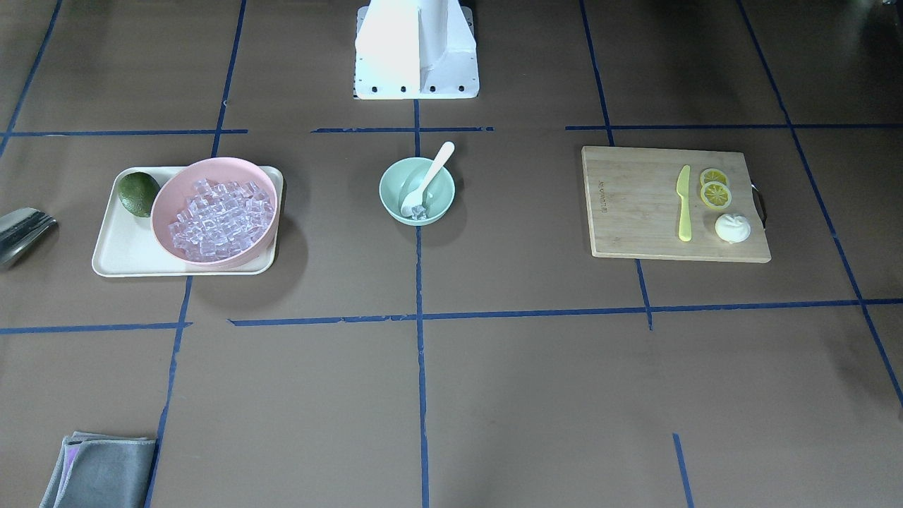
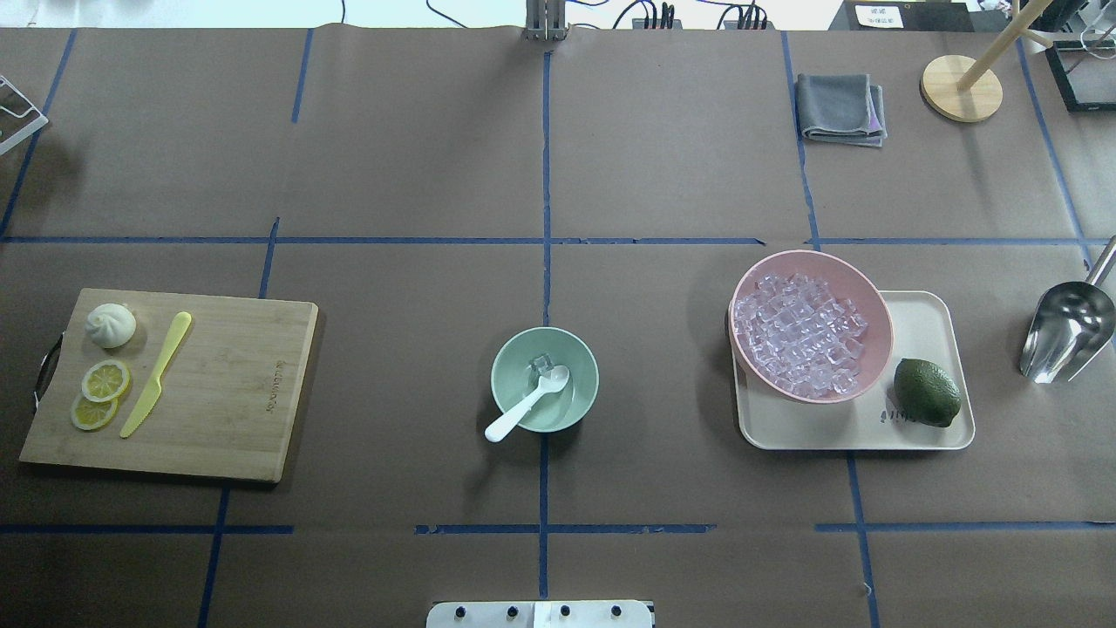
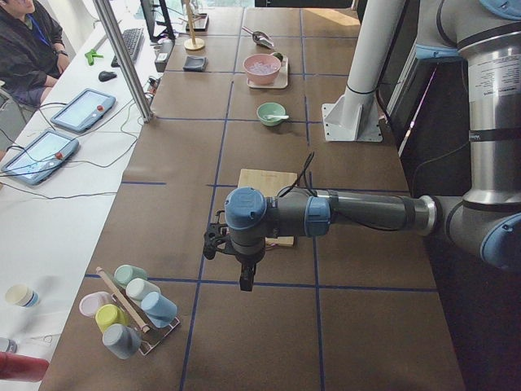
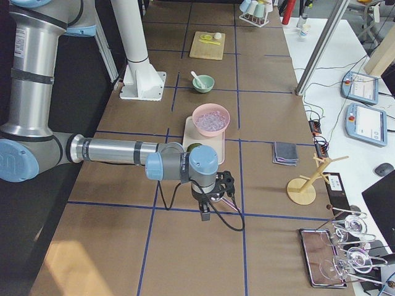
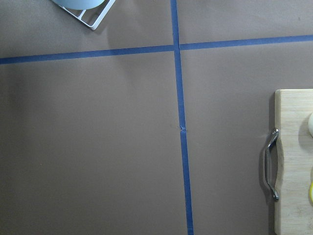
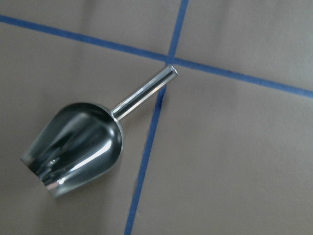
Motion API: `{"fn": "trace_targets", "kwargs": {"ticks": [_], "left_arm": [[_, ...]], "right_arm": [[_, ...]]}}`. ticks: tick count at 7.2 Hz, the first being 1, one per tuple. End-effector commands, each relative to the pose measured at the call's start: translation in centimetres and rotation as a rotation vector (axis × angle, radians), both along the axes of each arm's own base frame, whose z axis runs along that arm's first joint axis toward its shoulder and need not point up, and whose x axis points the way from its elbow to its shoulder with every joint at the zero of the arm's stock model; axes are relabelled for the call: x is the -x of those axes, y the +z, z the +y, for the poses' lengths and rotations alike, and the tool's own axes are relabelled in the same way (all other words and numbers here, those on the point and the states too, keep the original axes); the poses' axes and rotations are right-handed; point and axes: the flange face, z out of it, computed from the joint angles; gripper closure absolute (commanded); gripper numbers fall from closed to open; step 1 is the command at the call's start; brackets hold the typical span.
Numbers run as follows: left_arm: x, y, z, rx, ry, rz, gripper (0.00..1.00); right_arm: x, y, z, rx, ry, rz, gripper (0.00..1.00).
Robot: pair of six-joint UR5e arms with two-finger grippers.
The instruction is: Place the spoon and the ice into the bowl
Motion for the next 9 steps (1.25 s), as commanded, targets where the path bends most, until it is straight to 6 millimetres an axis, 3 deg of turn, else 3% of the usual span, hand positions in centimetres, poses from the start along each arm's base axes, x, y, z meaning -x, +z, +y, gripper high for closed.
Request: {"fn": "trace_targets", "kwargs": {"ticks": [1,9], "left_arm": [[0.0,-0.8,-0.2,-0.017,0.001,0.002,0.0],[0.0,0.2,0.0,0.003,0.001,-0.002,0.0]], "right_arm": [[0.0,0.5,1.5,0.02,0.042,-0.03,0.01],[0.0,-0.2,0.7,0.0,0.042,-0.031,0.01]]}}
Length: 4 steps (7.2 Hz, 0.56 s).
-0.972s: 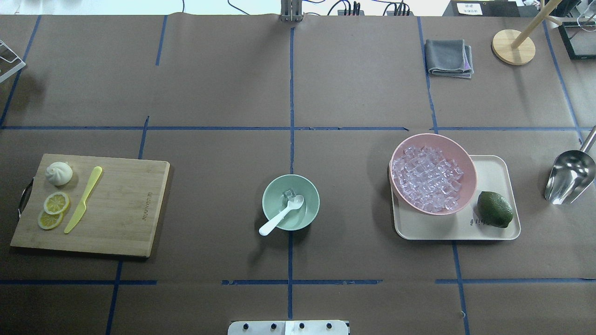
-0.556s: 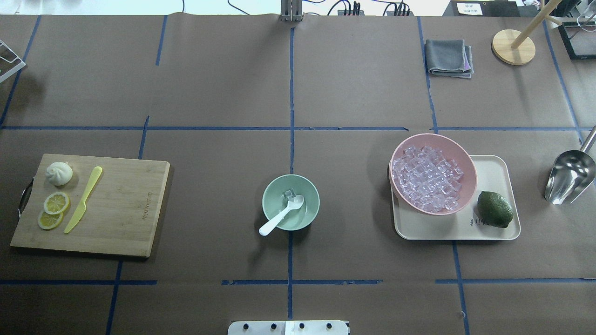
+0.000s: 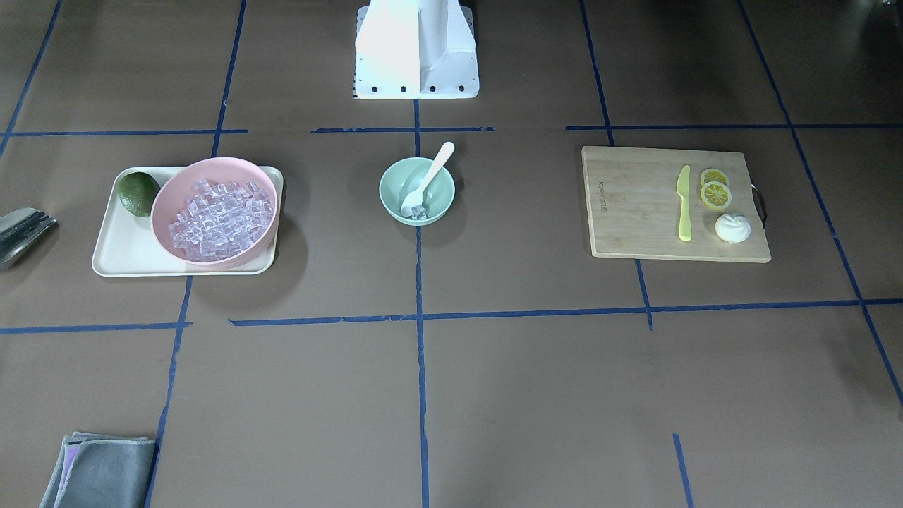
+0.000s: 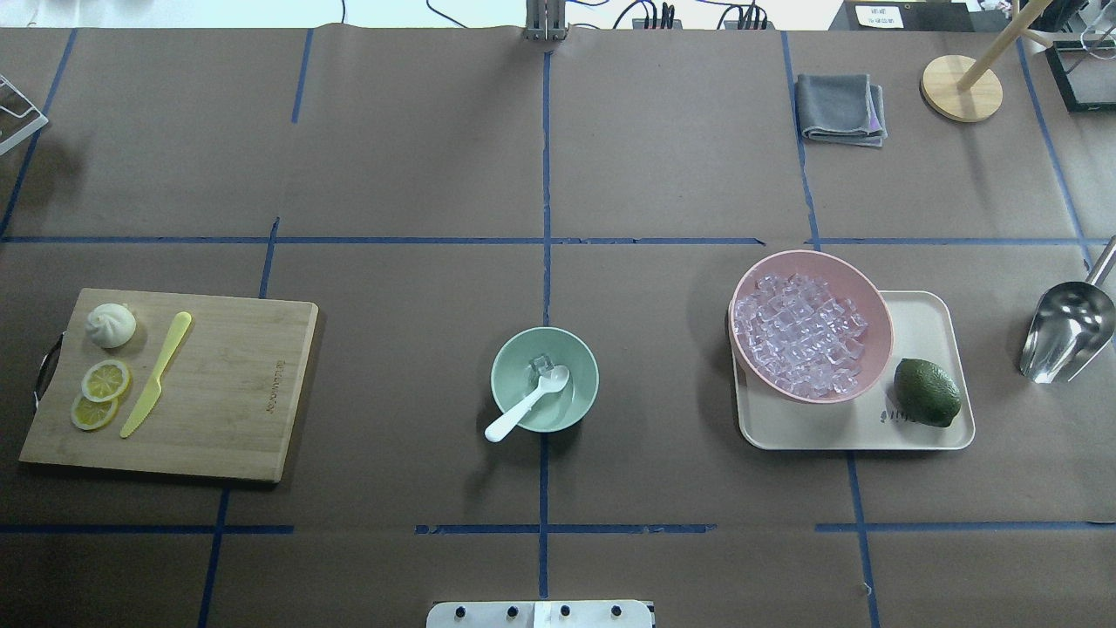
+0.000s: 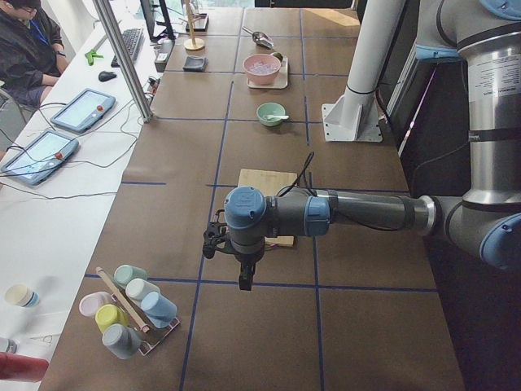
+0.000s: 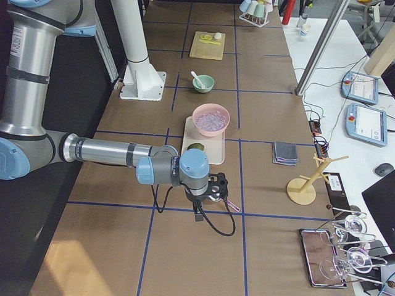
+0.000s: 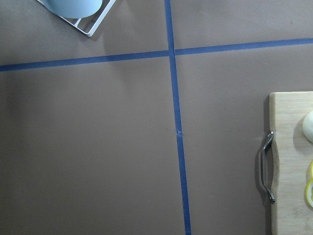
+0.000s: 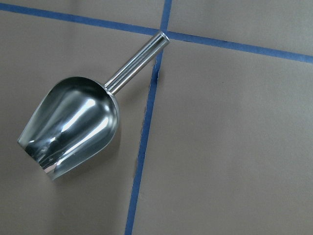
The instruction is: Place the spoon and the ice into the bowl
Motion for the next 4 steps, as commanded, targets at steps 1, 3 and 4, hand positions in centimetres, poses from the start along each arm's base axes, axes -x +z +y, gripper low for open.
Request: {"fn": "trace_targets", "kwargs": {"ticks": [1,3,4], "left_arm": [[0.01,0.13,0.02,0.002,0.001,-0.001,0.0],[0.01,0.2,0.03,0.004,0.0,-0.001,0.0],[0.01,0.2,0.03,0.003,0.001,-0.001,0.0]], "right_arm": [[0.0,-0.17,-0.2,-0.007,-0.002,0.0,0.01],[0.0,-0.32,-0.23,-0.01,-0.002,0.0,0.01],[0.06,-0.4,-0.25,-0.012,-0.004,0.0,0.01]]}}
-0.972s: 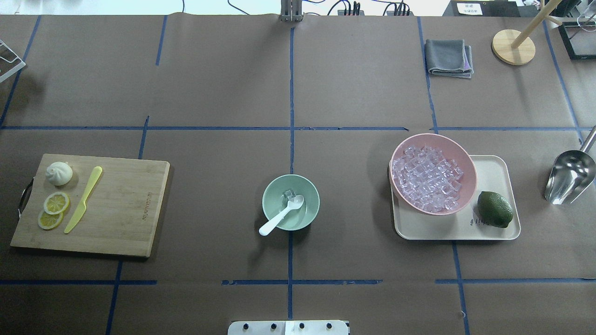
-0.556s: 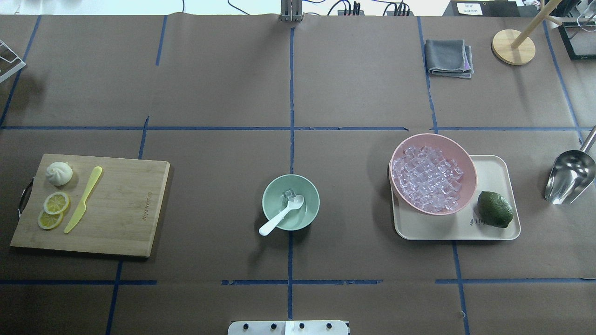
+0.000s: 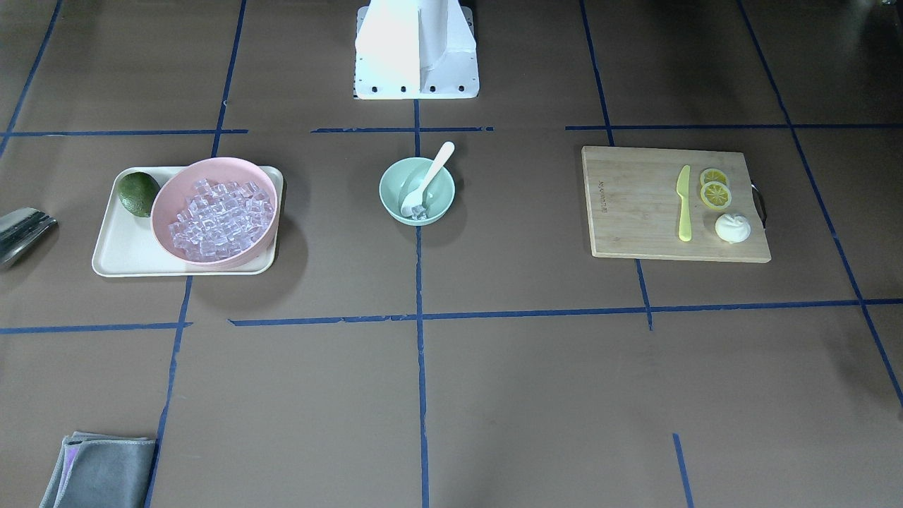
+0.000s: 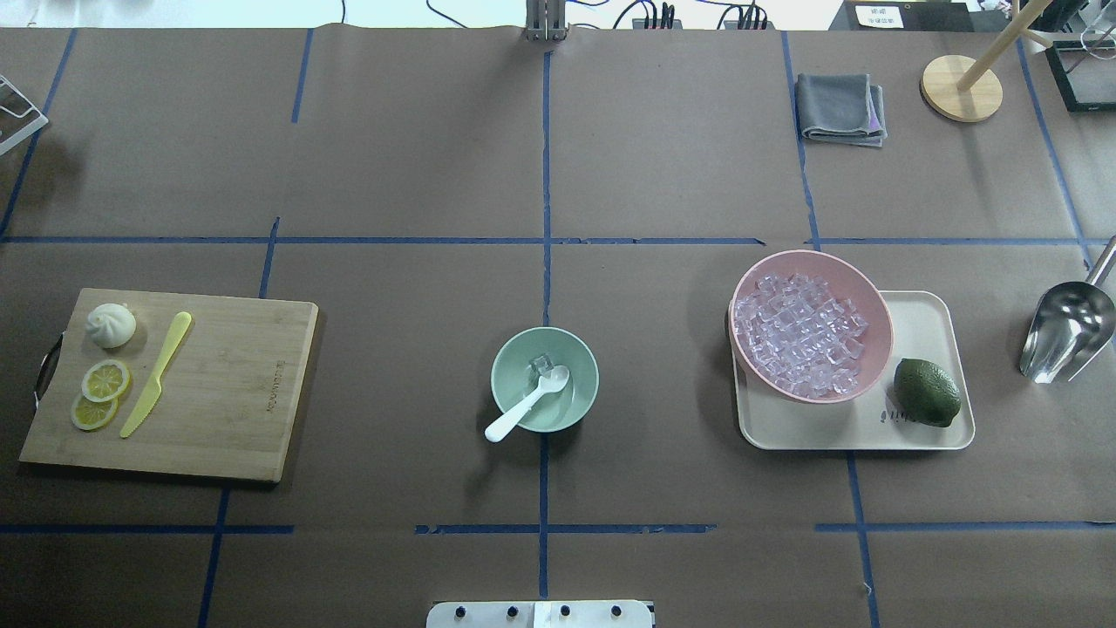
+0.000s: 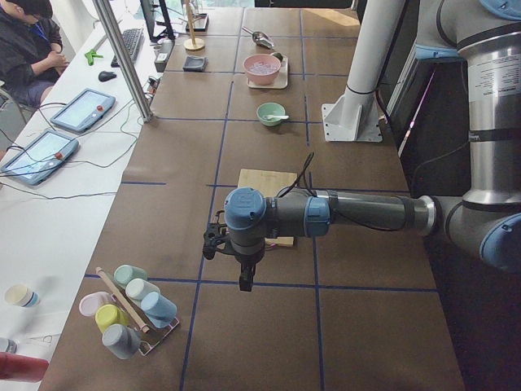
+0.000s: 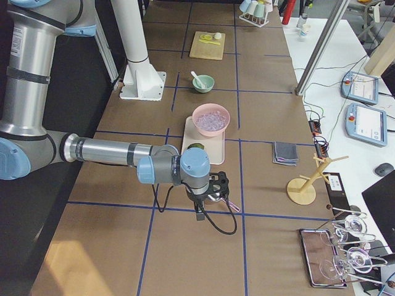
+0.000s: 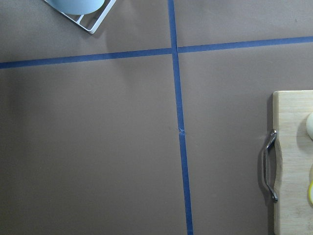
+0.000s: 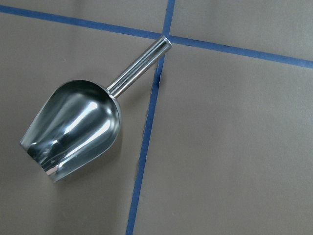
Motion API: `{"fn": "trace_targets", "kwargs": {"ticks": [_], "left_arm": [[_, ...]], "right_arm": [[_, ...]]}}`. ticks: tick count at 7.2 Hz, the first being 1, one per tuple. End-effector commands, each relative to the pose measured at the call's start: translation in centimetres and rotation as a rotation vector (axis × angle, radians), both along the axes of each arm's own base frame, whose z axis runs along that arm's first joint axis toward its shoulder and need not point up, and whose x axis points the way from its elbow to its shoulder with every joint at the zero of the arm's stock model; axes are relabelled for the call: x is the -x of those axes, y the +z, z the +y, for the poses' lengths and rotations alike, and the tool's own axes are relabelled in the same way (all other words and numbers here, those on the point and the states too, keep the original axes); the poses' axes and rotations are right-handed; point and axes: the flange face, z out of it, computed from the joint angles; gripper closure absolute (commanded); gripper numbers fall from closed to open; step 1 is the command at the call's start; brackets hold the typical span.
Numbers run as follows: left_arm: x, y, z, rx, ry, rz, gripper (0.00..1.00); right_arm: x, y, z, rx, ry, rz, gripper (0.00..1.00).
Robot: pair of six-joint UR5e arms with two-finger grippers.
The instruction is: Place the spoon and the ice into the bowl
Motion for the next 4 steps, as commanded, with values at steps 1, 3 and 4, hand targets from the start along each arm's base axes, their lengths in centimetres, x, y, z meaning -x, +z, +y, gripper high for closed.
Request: {"fn": "trace_targets", "kwargs": {"ticks": [1,3,4], "left_arm": [[0.0,0.02,0.0,0.0,0.001,0.0,0.0],[-0.01,0.01,0.0,0.0,0.001,0.002,0.0],[-0.02,0.0,0.0,-0.001,0.001,0.003,0.0]], "right_arm": [[0.04,-0.17,-0.04,-0.004,-0.002,0.0,0.01],[0.05,-0.4,-0.41,-0.013,-0.004,0.0,0.01],[0.05,-0.46,-0.49,-0.014,-0.004,0.0,0.01]]}}
